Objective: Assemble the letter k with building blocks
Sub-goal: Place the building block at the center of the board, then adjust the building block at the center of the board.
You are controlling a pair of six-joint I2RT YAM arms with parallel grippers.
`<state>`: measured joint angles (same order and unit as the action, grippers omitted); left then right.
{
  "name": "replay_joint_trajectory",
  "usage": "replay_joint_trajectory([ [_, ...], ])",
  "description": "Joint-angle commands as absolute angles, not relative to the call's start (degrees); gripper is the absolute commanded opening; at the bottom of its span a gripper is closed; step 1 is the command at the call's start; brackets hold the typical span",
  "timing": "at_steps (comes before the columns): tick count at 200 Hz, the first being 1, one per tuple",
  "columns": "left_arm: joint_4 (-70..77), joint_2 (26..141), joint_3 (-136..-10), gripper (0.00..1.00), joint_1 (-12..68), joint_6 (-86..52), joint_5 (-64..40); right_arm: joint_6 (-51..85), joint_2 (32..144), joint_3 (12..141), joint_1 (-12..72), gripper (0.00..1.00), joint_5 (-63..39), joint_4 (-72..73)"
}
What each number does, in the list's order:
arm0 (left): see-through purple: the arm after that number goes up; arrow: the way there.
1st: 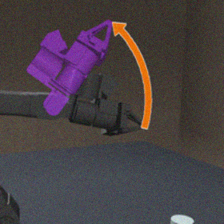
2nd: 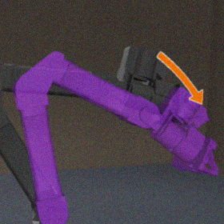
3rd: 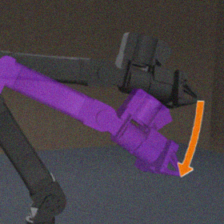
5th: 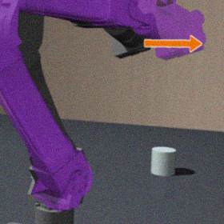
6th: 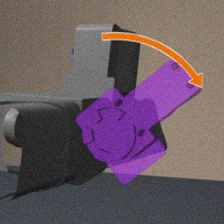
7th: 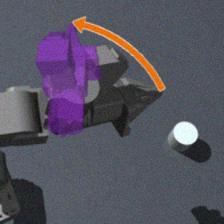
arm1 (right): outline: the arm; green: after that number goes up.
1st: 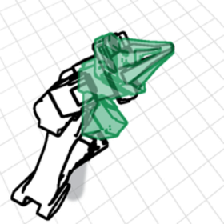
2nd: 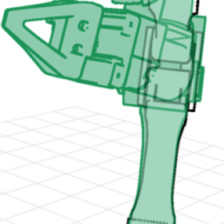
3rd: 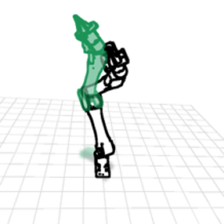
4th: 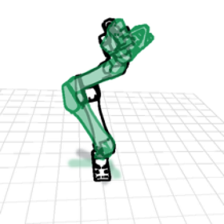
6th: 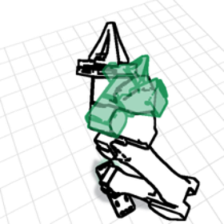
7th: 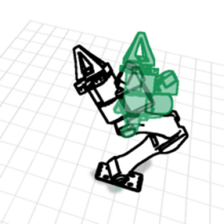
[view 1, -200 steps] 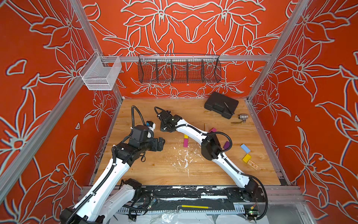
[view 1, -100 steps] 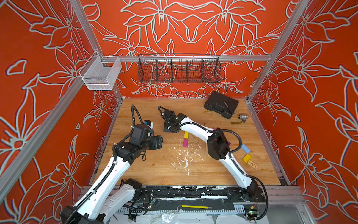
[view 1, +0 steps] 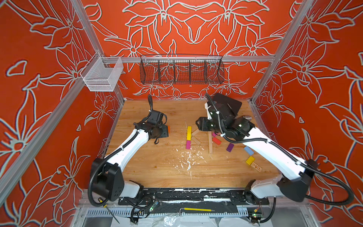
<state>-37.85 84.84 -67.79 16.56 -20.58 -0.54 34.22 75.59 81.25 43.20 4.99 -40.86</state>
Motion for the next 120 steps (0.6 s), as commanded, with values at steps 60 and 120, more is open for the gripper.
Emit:
replay_joint_trajectory([
  [60,-46.7,112.0,-89.5,0.57,13.9,-14.7,-3.7,34.0,54.6,68.4,43.4,0.74,-4.1,-55.4],
  [120,-48.3,122.6,-97.5,0.48,13.5,-12.2,-0.9,35.9,50.7,66.2,43.5,0.76,-3.9,-55.9],
])
